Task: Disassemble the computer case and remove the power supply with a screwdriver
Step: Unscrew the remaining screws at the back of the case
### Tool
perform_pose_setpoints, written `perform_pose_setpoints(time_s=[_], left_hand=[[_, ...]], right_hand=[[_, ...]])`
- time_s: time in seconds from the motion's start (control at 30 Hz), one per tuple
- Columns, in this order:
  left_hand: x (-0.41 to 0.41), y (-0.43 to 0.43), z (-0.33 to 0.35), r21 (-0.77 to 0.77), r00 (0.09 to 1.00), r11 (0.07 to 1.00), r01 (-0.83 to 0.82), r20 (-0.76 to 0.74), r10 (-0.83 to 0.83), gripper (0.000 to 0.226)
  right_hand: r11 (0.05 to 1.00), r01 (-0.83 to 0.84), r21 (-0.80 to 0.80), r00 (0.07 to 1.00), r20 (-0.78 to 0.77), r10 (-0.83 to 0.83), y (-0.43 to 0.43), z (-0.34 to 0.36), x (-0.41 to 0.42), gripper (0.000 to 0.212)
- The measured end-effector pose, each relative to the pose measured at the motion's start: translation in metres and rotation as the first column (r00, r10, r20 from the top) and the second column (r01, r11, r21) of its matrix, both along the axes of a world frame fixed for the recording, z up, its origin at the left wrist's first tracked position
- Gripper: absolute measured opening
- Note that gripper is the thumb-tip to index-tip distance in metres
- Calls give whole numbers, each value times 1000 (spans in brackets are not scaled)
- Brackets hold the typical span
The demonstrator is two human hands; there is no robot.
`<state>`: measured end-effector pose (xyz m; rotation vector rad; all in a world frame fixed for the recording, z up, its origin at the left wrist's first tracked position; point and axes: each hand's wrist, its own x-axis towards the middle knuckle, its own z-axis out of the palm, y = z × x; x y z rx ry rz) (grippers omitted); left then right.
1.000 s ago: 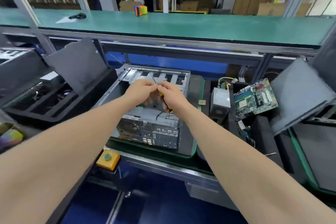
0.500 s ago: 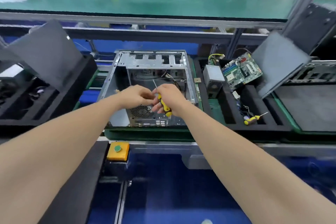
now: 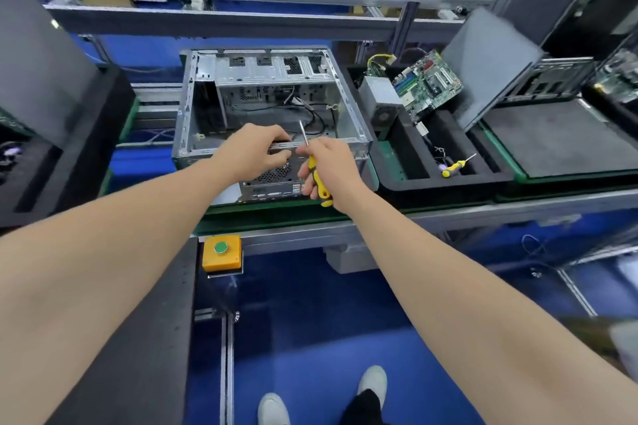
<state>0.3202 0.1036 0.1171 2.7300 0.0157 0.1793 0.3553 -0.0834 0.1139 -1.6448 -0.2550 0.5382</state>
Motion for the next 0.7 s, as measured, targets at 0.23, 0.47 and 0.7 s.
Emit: perform_pose_setpoints(time_s=[0.23, 0.47, 0.7], left_hand=[[2, 8, 0, 16, 999, 999, 35, -2, -35, 40], [3, 8, -2, -4, 1000, 1000, 7, 6, -7, 41], [4, 7, -5, -16, 1000, 1000, -18, 18, 19, 40]], right_hand=[[995, -84, -51, 996, -47, 82, -2, -23, -22, 30], [991, -94, -98, 991, -109, 84, -3, -32, -32, 34], [987, -77, -139, 992, -106, 63, -6, -22, -25, 35]])
